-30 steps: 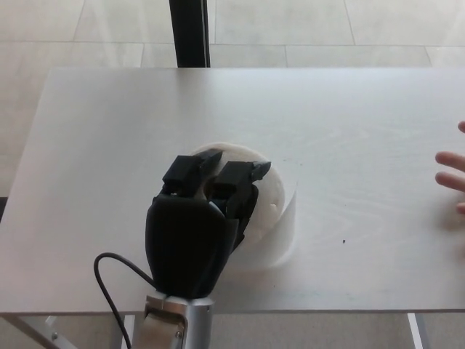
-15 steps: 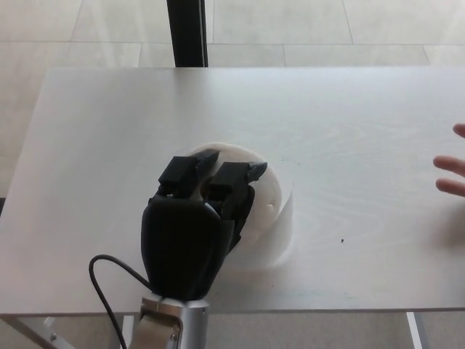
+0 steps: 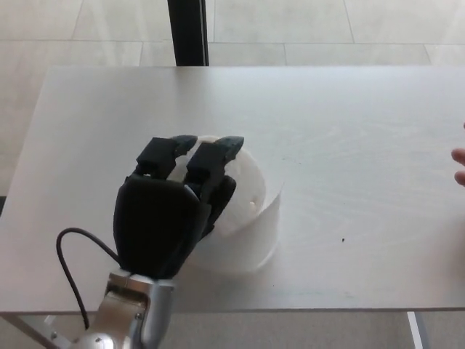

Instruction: A toilet paper roll is kept in the middle of the desk infront of the robot. The robot places its left hand on the top of the toilet paper roll to hold it still and uses its right hand to tear off a piece of toilet paper from it and hands the paper to a person

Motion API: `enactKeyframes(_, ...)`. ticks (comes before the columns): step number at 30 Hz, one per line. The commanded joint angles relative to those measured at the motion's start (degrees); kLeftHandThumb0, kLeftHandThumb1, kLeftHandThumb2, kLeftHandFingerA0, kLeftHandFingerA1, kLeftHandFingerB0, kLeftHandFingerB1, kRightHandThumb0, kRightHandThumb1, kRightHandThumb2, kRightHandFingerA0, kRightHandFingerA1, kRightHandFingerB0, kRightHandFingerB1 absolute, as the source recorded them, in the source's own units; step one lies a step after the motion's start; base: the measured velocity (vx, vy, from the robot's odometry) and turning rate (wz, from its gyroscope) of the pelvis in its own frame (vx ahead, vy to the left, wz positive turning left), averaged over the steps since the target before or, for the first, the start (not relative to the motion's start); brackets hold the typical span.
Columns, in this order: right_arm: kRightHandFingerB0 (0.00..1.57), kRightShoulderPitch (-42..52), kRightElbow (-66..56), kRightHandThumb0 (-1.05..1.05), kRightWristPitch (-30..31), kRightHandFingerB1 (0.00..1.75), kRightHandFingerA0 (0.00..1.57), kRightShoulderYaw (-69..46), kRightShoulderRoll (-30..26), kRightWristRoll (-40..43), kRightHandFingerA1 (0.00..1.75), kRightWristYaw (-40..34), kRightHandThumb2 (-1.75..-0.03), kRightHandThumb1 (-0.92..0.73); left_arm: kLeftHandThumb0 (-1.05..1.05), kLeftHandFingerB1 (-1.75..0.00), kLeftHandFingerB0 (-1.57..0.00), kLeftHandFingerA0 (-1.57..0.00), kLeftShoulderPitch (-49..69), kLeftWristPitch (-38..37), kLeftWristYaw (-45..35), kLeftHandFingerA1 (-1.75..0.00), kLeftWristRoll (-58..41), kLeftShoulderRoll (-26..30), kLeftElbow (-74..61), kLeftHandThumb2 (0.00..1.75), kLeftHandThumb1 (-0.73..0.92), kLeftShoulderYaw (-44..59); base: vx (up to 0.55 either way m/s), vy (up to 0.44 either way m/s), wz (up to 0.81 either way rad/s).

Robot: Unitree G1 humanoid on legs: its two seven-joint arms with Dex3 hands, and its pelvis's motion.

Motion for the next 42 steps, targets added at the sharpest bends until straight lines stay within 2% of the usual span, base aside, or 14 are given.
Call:
enactKeyframes(1, 0.17, -2.1, 3.8, -0.61, -3.0, 0.41, 0.11, 8.5, -9.6, -11.4, 0.45, 5.8, -0.87, -0.59, -0.51, -0.46, -0.54, -0.45, -15.0, 2.1, -36.4, -0.6, -2.8, 19.7, -8.7, 0.59, 0.64, 10.0, 0.0, 0.0, 0.0)
enactKeyframes(4, 0.24, -2.5, 5.3, -0.62, -3.1, 0.28, 0.11, 9.2, -10.1, -11.8, 0.35, 4.7, -0.64, -0.78, -0.52, -0.46, -0.58, -0.47, -21.7, -0.2, -39.8, -0.6, -4.8, 24.7, -9.8, 0.57, 0.6, 12.8, 0.0, 0.0, 0.0)
enactKeyframes(5, 0.0, -2.1, 5.5, -0.35, -2.8, 0.47, 0.03, 9.5, -10.4, -12.3, 0.53, 4.3, -1.07, -0.52, -0.53, -0.44, -0.56, -0.44, -23.7, 0.6, -42.9, -0.59, -4.5, 26.0, -10.5, 0.58, 0.63, 13.1, 0.0, 0.0, 0.0)
enactKeyframes(9, 0.1, -1.9, 4.9, -0.75, -0.2, 0.36, 0.0, 10.5, -10.6, -13.1, 0.2, 3.9, -1.01, -0.65, -0.5, -0.44, -0.52, -0.4, -30.9, -0.2, -47.2, -0.56, -5.8, 30.5, -9.6, 0.59, 0.67, 14.7, 0.0, 0.0, 0.0)
enactKeyframes(10, 0.12, -1.8, 4.7, -0.76, 0.2, 0.26, 0.0, 10.5, -10.6, -13.3, 0.18, 3.4, -0.65, -0.83, -0.5, -0.5, -0.56, -0.41, -32.8, -1.3, -46.7, -0.58, -6.3, 31.5, -8.5, 0.59, 0.64, 15.1, 0.0, 0.0, 0.0)
enactKeyframes(11, 0.11, -1.8, 4.2, -0.91, 0.9, 0.26, 0.0, 10.7, -10.9, -13.8, 0.09, 2.7, -1.05, -0.74, -0.49, -0.46, -0.52, -0.4, -37.3, -3.2, -46.7, -0.58, -7.1, 33.8, -6.2, 0.59, 0.66, 16.2, 0.0, 0.0, 0.0)
enactKeyframes(18, 0.12, -4.2, 4.9, -1.05, 1.0, 0.15, 0.0, 10.3, -12.1, -13.6, 0.0, 1.2, -1.14, -0.82, -0.52, -0.47, -0.53, -0.41, -44.7, -3.8, -48.5, -0.6, -10.6, 41.3, -2.7, 0.6, 0.7, 20.7, 0.0, 0.0, 0.0)
enactKeyframes(27, 0.0, 1.4, -6.7, -1.05, -5.9, 0.05, 0.0, -2.4, -22.4, -1.7, 0.07, 5.7, -1.2, -0.84, -0.53, -0.41, -0.41, -0.41, -23.0, 5.6, -52.9, -0.58, -22.7, 49.2, -7.5, 0.61, 0.7, 43.8, 0.0, 0.0, 0.0)
enactKeyframes(31, 0.0, 20.1, -17.4, -1.05, -12.8, 0.11, 0.0, -22.4, -29.6, 8.3, 0.14, 5.0, -1.25, -0.85, -0.63, -0.46, -0.39, -0.38, 14.8, -4.4, -53.3, -0.73, -22.0, 36.8, -15.6, 0.62, 0.71, 71.0, 0.0, 0.0, 0.0)
enactKeyframes(35, 0.0, 39.5, -31.9, -1.05, -12.9, 0.13, 0.0, -51.0, -21.8, 8.4, 0.18, 12.5, -1.27, -0.88, -0.76, -0.71, -0.19, -0.21, 36.3, -11.8, -47.8, -1.07, -26.5, 24.7, -16.6, 0.62, 0.77, 81.2, 0.0, 0.0, 0.0)
enactKeyframes(37, 0.0, 44.4, -33.1, -1.05, -16.0, 0.11, 0.0, -56.8, -18.5, 7.8, 0.16, 10.3, -1.26, -0.9, -0.81, -0.68, -0.23, -0.37, 41.4, -11.7, -46.1, -0.86, -28.6, 21.4, -15.5, 1.06, 0.6, 81.8, 0.0, 0.0, 0.0)
enactKeyframes(39, 0.1, 54.0, -36.0, -1.03, -18.9, 0.18, 0.0, -63.0, -9.3, 10.5, 0.07, 5.2, -1.22, -0.91, -0.79, -0.7, -0.18, -0.37, 51.0, -16.1, -39.4, -0.87, -29.5, 17.4, -7.9, 1.05, 0.58, 80.8, 0.0, 0.0, 0.0)
enactKeyframes(40, 0.11, 57.0, -36.4, -0.99, -19.4, 0.26, 0.0, -63.4, -6.5, 12.2, 0.09, 4.1, -1.22, -0.88, -0.79, -0.88, -0.16, -0.18, 52.9, -17.1, -36.9, -1.14, -29.4, 17.1, -4.1, 0.61, 0.78, 79.7, 0.0, 0.0, 0.0)
enactKeyframes(42, 0.12, 61.8, -36.0, -0.85, -20.5, 0.34, 0.0, -62.5, -2.4, 15.1, 0.21, 2.3, -0.74, -0.92, -0.79, -0.87, -0.19, -0.2, 54.2, -16.7, -32.6, -1.16, -28.5, 17.8, 4.2, 0.61, 0.75, 76.0, 0.0, 0.0, 0.0)
